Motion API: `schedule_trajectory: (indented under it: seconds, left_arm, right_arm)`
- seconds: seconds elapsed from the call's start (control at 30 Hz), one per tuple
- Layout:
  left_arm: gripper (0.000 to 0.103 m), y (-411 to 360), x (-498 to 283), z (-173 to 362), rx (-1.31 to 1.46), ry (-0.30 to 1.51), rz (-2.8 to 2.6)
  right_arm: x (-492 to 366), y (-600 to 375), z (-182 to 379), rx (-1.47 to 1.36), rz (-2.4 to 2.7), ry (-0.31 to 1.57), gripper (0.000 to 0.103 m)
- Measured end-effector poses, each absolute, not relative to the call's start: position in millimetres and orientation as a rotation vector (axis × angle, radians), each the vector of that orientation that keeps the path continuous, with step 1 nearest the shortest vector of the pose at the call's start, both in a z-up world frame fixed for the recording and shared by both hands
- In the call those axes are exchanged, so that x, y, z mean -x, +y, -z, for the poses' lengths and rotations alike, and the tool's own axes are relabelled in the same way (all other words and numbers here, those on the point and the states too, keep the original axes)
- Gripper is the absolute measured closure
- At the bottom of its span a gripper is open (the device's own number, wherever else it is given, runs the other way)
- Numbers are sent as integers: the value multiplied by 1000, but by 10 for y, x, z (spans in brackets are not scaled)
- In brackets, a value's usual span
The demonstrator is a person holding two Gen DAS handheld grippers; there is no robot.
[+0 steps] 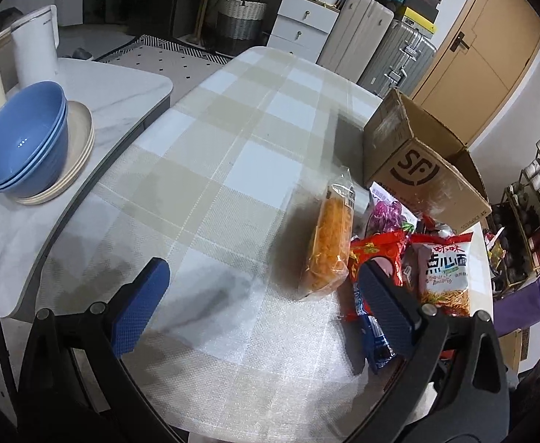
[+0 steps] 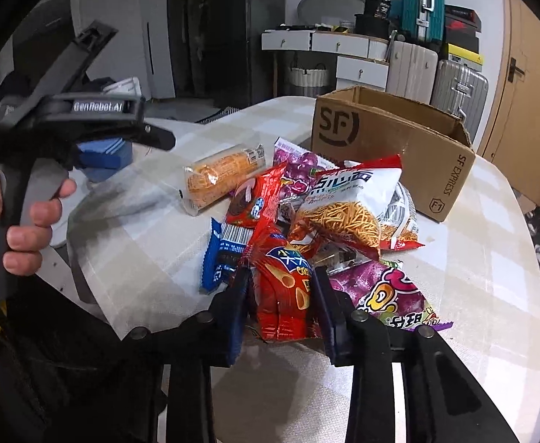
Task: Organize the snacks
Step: 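Grasp the orange bread roll with the left tool while the right tool grasps a red chip bag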
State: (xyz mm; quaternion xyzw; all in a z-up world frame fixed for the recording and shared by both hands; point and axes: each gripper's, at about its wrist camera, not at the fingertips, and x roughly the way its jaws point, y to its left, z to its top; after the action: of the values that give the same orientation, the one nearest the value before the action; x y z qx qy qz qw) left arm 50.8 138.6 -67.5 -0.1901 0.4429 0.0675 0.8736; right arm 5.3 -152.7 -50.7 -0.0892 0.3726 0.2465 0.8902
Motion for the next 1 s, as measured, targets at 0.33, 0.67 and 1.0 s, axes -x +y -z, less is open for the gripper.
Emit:
schedule_trajectory:
  seconds: [0.33, 0.67, 1.0]
  left_arm:
    - [1, 1413, -593, 790, 439, 971, -111]
    - [1, 1272, -942, 834, 359, 1015, -82]
    - [1, 1417, -1001, 850, 387, 1011, -94]
  right_arm:
    - [-55, -1729, 378, 56, -517, 757, 74]
    - [-48, -1684, 394, 82, -529, 766, 78]
    - [182, -1357, 569, 407, -493, 691, 69]
